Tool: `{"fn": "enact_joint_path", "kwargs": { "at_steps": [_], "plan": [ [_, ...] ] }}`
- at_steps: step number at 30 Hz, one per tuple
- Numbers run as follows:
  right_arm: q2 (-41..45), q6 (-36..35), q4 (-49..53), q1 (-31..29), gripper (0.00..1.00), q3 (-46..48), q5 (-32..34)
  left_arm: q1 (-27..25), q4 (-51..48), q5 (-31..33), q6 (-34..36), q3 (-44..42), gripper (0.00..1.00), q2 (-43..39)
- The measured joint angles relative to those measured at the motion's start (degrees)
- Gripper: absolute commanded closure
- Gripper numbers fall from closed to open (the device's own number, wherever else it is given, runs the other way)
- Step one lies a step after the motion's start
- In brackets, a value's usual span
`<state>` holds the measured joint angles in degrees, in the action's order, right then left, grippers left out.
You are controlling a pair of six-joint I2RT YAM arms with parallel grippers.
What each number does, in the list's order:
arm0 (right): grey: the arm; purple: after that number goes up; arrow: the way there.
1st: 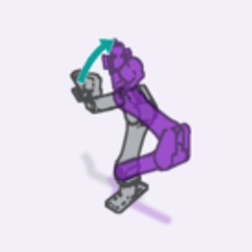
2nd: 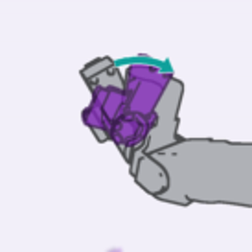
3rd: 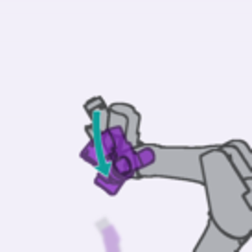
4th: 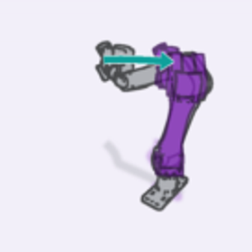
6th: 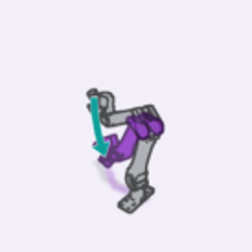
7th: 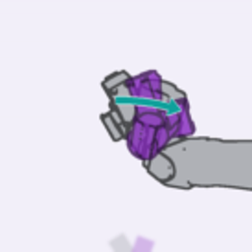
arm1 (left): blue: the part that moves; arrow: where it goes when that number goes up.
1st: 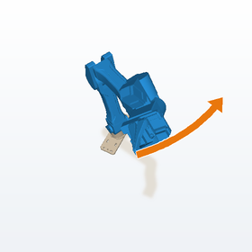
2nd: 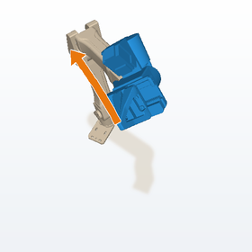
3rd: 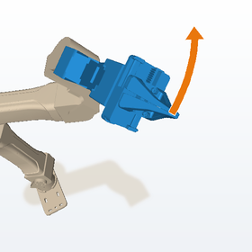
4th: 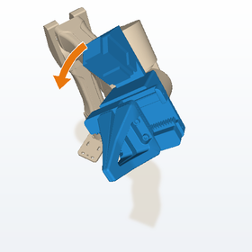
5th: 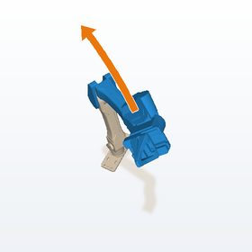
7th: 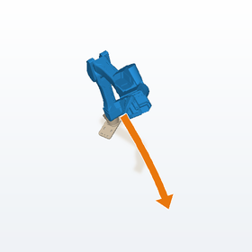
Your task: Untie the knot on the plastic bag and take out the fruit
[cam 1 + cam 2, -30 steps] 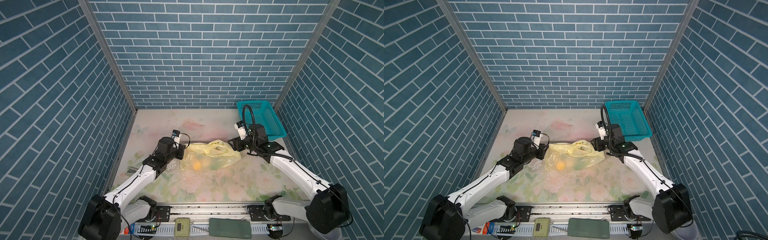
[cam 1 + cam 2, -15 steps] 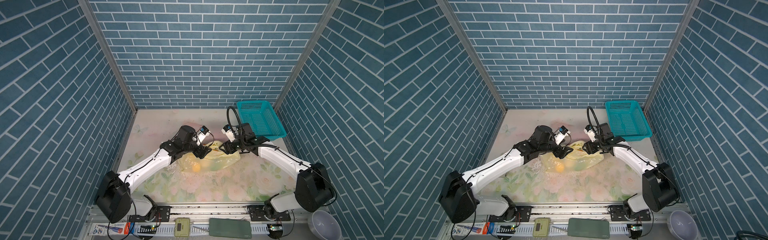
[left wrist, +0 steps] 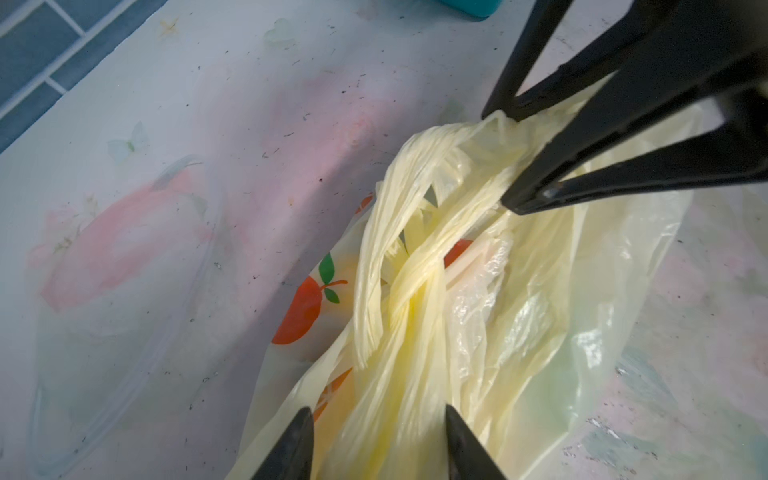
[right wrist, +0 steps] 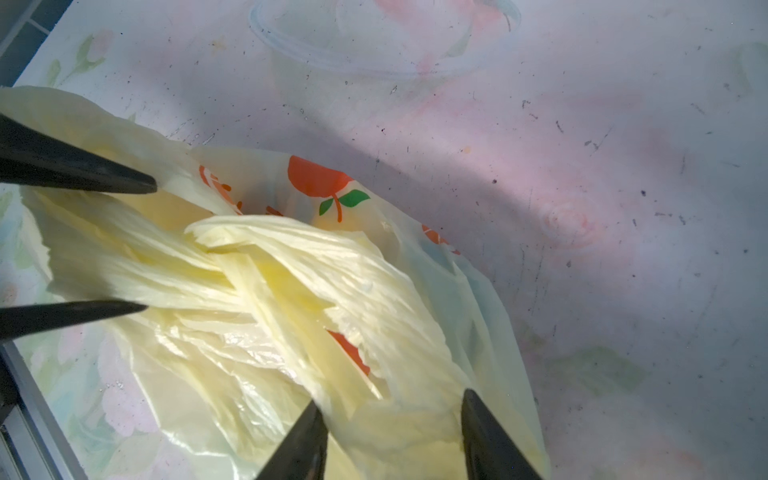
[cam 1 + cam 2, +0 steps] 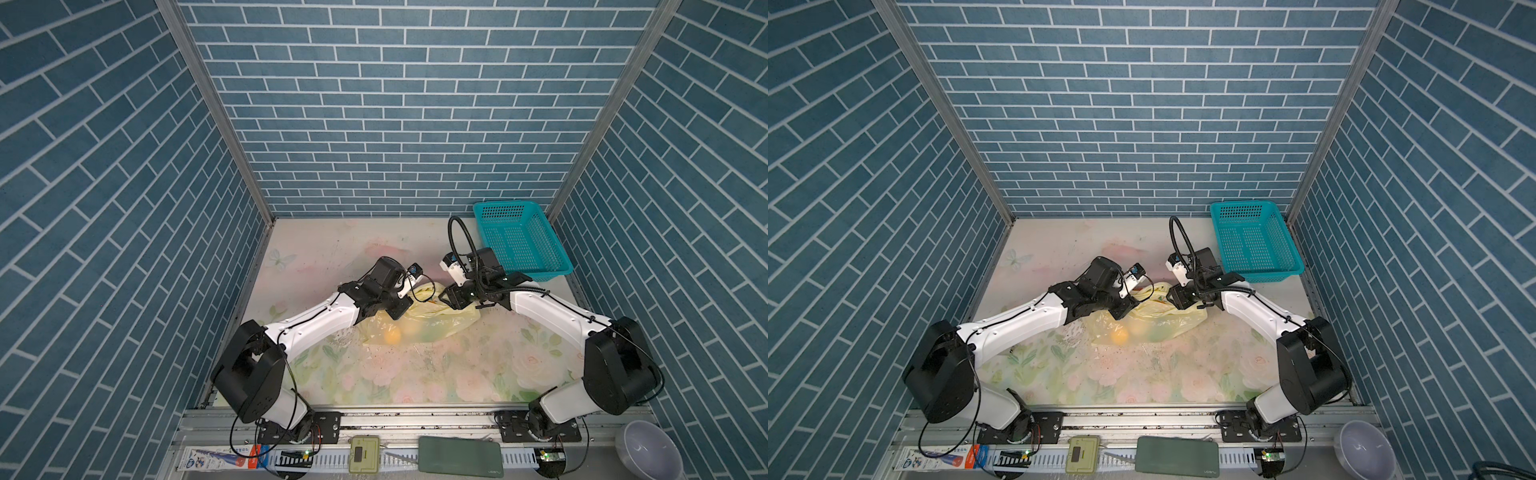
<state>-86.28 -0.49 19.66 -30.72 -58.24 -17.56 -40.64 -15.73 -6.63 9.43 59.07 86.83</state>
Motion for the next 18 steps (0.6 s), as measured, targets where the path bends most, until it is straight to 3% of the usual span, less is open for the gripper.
{"fn": "enact_joint_path", "kwargs": {
  "at_steps": [5, 10, 13, 18],
  "plan": [
    [-0.09, 0.09, -0.63, 0.0, 0.83, 0.0, 0.83, -0.02, 0.24, 2.49, 0.5, -0.02, 0.76, 0.24],
    [-0.09, 0.39, -1.03, 0.0, 1.0, 0.0, 1.33, -0.07, 1.05, 3.87, 0.68, -0.94, 0.92, 0.13],
    [-0.04, 0.63, -1.22, 0.02, 1.0, 0.0, 1.64, -0.07, 1.42, 4.92, 0.81, -2.38, 1.0, -0.81],
    [1.7, 1.99, -1.95, 0.79, 1.0, 0.09, 1.99, -0.07, 2.34, 7.19, 0.37, -5.53, 1.0, -4.7]
  ]
}}
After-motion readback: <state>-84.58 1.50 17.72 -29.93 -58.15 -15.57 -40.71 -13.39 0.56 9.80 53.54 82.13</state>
